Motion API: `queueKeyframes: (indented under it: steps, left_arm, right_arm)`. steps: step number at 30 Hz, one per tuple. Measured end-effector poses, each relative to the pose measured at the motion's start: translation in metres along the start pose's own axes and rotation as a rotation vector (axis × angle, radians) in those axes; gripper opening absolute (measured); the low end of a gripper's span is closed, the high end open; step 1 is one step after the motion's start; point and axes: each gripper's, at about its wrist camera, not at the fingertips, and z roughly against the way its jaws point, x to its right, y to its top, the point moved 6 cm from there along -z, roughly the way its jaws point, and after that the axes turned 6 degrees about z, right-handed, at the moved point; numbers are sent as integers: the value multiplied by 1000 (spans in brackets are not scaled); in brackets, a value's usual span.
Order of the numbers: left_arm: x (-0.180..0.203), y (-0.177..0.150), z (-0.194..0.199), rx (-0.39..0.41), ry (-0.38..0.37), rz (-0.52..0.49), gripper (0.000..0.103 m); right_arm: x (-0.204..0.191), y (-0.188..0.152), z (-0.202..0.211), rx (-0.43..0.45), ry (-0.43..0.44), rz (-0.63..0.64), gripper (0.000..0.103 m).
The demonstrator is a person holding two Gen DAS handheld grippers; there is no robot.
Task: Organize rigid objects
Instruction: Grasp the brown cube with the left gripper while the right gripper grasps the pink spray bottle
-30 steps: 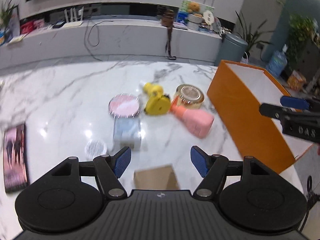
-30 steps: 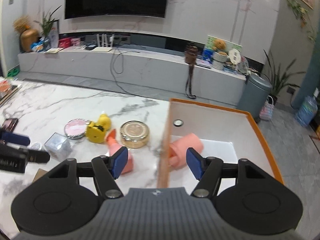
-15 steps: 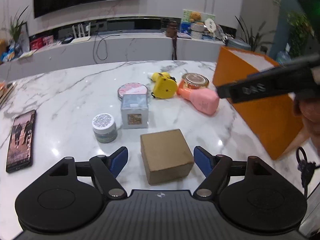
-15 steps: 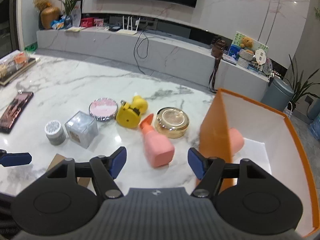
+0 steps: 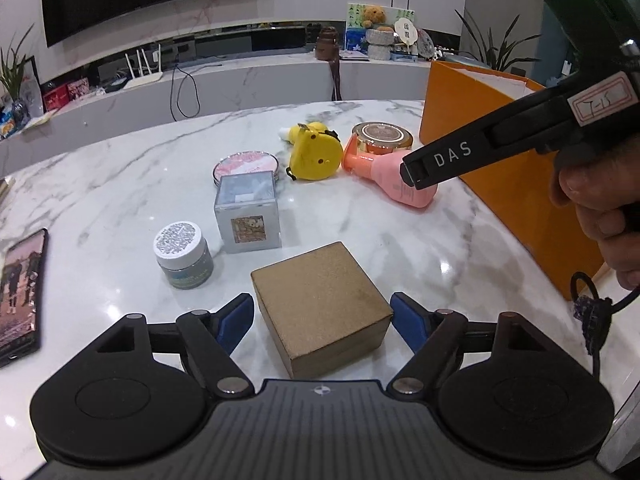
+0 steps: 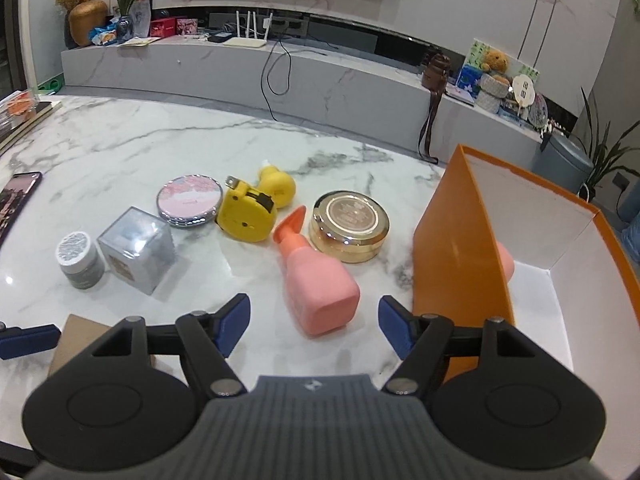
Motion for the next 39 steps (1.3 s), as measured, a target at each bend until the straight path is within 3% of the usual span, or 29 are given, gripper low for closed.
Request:
queueKeyframes:
  steps: [4, 14, 25, 29, 35, 39]
  left_arm:
    - [-7, -1, -2, 0, -30, 8, 91]
    - [-39, -8, 9, 1, -19, -4, 90]
    - [-46, -3, 1, 8, -40, -20, 90]
    - [-45, 0, -3, 16, -33, -36, 90]
    - [-41, 8, -9, 21, -50, -40, 90]
    - [-39, 11, -12, 12, -60, -42, 80]
  right_arm:
    - [-1, 4, -14, -6, -2, 3, 70]
    - [-2, 11, -52, -51, -26, 53, 71]
    - [-3, -3, -53, -172, 46, 31, 52]
    - [0, 0, -54, -141, 38, 9, 59]
    - [-3, 10, -65, -105, 27, 13, 60]
    - [-4, 11, -75, -118, 25, 14, 60]
